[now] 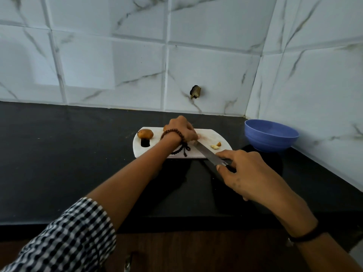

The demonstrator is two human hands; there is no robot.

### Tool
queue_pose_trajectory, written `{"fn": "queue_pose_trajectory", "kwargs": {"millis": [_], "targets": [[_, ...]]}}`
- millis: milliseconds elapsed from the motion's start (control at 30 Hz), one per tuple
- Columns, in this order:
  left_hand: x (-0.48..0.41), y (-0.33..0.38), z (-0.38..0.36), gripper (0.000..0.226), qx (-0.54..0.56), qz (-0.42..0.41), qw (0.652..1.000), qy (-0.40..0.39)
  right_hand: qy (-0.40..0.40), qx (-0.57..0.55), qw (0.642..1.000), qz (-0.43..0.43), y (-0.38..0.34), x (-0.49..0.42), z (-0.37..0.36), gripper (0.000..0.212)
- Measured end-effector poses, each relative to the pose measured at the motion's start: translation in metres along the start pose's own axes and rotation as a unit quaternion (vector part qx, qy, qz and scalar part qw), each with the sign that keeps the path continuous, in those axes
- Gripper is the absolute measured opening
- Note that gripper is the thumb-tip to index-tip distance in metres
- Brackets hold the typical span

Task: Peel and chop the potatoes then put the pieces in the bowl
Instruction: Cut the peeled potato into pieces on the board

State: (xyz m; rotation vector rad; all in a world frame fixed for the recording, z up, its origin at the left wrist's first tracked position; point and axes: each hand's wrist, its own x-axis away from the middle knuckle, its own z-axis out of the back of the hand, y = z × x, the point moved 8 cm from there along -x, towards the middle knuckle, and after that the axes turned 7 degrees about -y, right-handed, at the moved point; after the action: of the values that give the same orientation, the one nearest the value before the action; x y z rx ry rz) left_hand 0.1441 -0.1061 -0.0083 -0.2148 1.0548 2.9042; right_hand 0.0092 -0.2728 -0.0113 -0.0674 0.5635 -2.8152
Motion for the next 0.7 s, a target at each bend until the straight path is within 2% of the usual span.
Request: {"fn": "queue_pose_trajectory", "kwargs": {"millis": [100,233,433,567,700], "targets": [[0.006,-0.021,0.016,0.019,0.090,0.020,0.996,0.009,0.000,-0.037,0.999,-0.025,0.015,-0.004,0.003,0.050],[0.021,-0.035,0.029,0.015,0.111,-0.010,0.994,0.010,0.004,-0.113,0.993,-0.038,0.032,-0.009,0.007,0.046],[0.037,-0.034,0.031,0.011,0.107,-0.070,0.992,0.009,-0.035,-0.286,0.955,-0.070,0.039,-0.013,0.004,0.028],[0.036,-0.032,0.018,0.009,0.052,-0.092,0.994,-0.023,-0.051,-0.316,0.944,-0.083,0.040,-0.013,0.001,0.019],[0.033,-0.031,0.016,0.012,0.061,-0.117,0.991,-0.023,-0.013,-0.317,0.945,-0.078,0.042,-0.017,0.007,0.016]]}}
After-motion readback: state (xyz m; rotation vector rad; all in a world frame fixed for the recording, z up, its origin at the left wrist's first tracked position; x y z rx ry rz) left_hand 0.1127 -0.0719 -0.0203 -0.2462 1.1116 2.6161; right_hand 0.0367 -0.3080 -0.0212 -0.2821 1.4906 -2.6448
